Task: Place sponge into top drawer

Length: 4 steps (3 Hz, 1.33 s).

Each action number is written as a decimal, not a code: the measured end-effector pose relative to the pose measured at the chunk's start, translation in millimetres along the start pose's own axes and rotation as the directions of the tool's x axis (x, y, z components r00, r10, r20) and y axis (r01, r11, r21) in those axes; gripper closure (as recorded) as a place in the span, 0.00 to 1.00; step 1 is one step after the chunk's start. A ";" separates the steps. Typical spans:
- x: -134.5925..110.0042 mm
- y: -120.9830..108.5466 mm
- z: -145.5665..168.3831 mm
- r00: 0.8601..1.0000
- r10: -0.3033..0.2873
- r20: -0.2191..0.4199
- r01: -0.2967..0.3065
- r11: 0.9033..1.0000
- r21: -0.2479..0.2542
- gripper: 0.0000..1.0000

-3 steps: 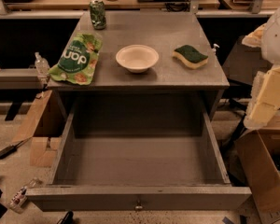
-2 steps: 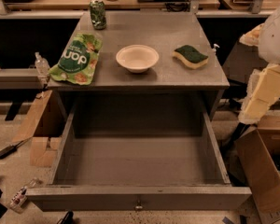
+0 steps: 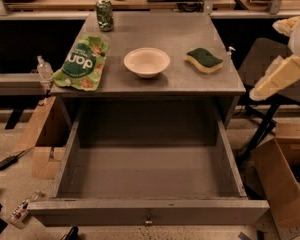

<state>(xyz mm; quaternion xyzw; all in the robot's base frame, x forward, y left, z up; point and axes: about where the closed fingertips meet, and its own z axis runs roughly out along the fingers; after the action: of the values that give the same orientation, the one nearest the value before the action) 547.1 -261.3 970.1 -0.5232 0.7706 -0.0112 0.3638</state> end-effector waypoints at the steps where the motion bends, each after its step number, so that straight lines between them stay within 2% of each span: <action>1: -0.6 -57.5 20.7 0.986 0.070 0.155 -0.087 0.990 0.109 0.00; 2: -1.1 -56.4 20.6 0.986 0.068 0.153 -0.085 0.991 0.107 0.00; 3: -11.5 -70.6 42.8 0.976 0.084 0.202 -0.106 0.990 0.097 0.00; 4: -27.5 -98.8 82.4 0.956 0.105 0.275 -0.132 0.988 0.080 0.00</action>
Offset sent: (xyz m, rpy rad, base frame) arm 0.0432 -0.0153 0.0077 0.1131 -0.1059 -0.0477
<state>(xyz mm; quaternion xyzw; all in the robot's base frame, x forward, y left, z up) 678.3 -253.7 963.9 -0.4544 0.7423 0.0443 0.4905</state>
